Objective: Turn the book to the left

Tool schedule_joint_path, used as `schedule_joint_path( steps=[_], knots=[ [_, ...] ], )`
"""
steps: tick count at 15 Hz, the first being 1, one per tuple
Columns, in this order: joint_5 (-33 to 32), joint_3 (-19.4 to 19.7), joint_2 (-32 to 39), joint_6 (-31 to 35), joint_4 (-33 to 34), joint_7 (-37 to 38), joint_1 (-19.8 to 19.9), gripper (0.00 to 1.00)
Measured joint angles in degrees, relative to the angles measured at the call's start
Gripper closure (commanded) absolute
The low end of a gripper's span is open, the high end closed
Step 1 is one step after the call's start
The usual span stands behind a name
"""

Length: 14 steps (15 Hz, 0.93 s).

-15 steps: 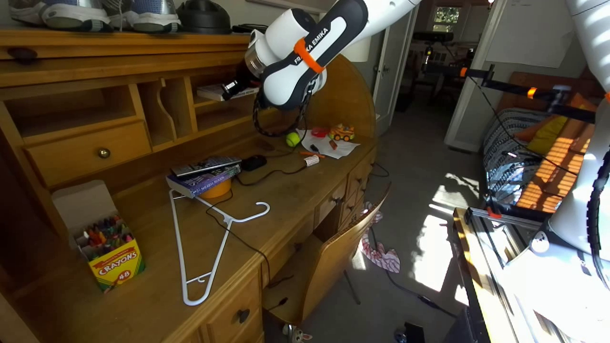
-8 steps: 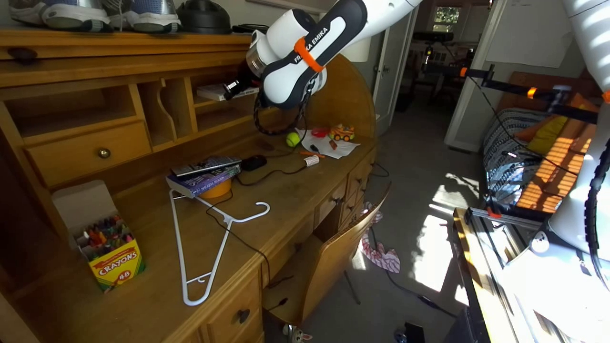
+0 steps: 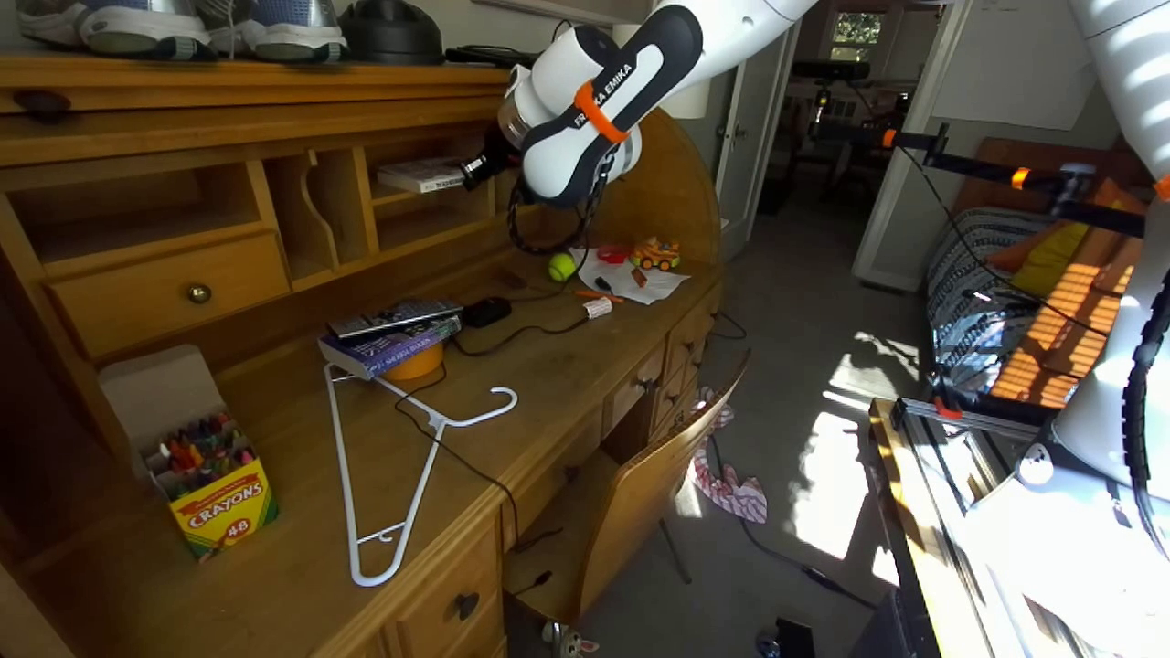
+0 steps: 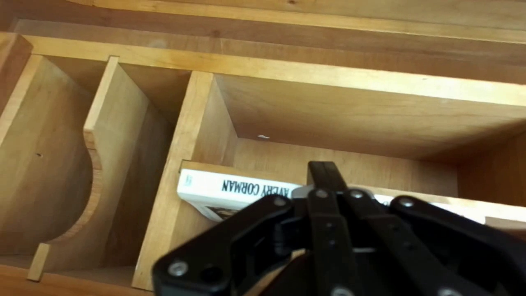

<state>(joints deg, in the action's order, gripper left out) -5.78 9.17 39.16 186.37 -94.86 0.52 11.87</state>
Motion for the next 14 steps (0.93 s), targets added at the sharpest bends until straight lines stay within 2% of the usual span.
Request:
schedule_joint_path(
  steps=[10,14],
  knots=[
    [1.7,-0.2,2.9,2.2,4.6,0.0,-0.2,1.00],
    [1.8,1.6,4.2,2.2,6.9,0.7,-1.2,1.00]
  ],
)
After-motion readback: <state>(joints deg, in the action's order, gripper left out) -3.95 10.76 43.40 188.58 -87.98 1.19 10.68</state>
